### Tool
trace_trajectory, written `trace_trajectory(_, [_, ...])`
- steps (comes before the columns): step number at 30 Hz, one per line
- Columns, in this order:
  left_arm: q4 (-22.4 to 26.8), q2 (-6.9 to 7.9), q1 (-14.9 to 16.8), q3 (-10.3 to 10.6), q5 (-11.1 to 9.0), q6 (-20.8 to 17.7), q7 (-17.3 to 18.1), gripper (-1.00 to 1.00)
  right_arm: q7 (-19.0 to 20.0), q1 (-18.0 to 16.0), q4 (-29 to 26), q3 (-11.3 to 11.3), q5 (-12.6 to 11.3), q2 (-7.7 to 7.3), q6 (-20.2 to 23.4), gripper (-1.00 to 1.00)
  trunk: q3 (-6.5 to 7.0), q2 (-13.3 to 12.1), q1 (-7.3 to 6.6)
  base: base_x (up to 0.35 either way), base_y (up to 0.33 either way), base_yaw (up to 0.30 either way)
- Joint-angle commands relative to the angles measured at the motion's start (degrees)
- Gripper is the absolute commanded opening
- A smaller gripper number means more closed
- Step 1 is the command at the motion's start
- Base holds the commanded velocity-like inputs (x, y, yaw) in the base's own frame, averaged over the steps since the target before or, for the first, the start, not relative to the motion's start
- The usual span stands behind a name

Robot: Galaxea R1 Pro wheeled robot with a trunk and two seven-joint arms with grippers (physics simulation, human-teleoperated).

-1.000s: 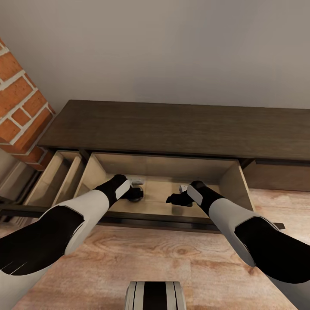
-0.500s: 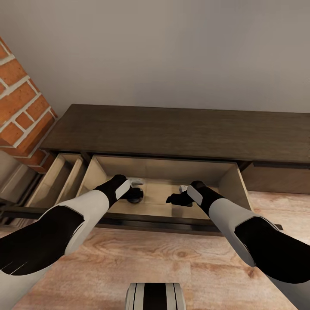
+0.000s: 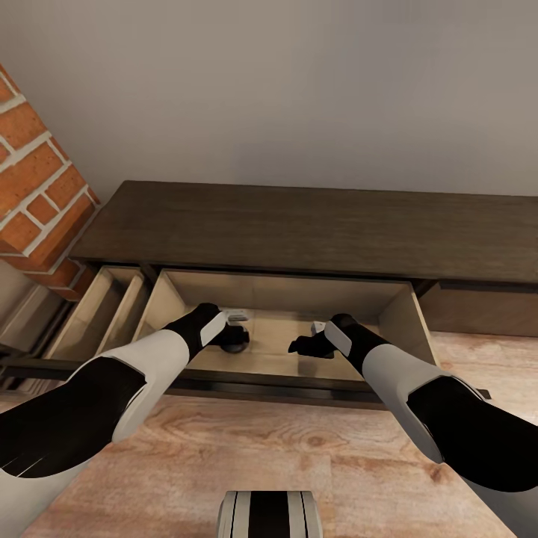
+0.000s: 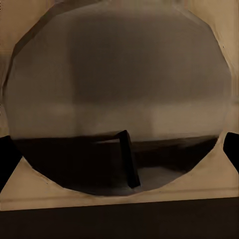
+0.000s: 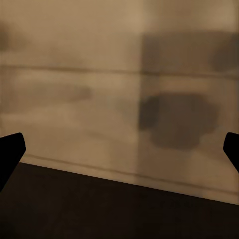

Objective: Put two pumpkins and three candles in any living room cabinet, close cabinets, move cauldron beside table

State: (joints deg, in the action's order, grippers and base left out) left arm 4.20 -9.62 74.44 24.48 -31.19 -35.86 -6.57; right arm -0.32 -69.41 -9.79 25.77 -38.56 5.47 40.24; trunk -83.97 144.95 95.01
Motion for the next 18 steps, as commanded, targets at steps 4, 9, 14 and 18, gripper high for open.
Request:
trace_trajectory(4, [0.1,0.03,0.0,0.2,-0.6,-0.3,-0.5,1.0,0.0,0.0,0.0,0.3,-0.2,-0.02,0.2,1.0,-0.04,0.0,-0.01,0.0,0.0,0.0])
trace_trajectory(9, [0.1,0.04,0.0,0.2,-0.6,-0.3,-0.5,1.0,0.0,0.0,0.0,0.3,-0.2,-0.02,0.2,1.0,-0.04,0.0,-0.01,0.0,0.0,0.0])
trace_trajectory(14, [0.1,0.04,0.0,0.2,-0.6,-0.3,-0.5,1.0,-0.1,0.0,0.0,0.3,-0.2,-0.02,0.2,1.0,0.19,0.0,-0.04,0.0,0.0,0.0])
trace_trajectory(18, [-0.3,0.04,0.0,0.2,-0.6,-0.3,-0.5,1.0,-0.1,0.0,0.0,0.3,-0.2,-0.02,0.2,1.0,1.07,-0.1,-0.14,0.0,0.0,0.0])
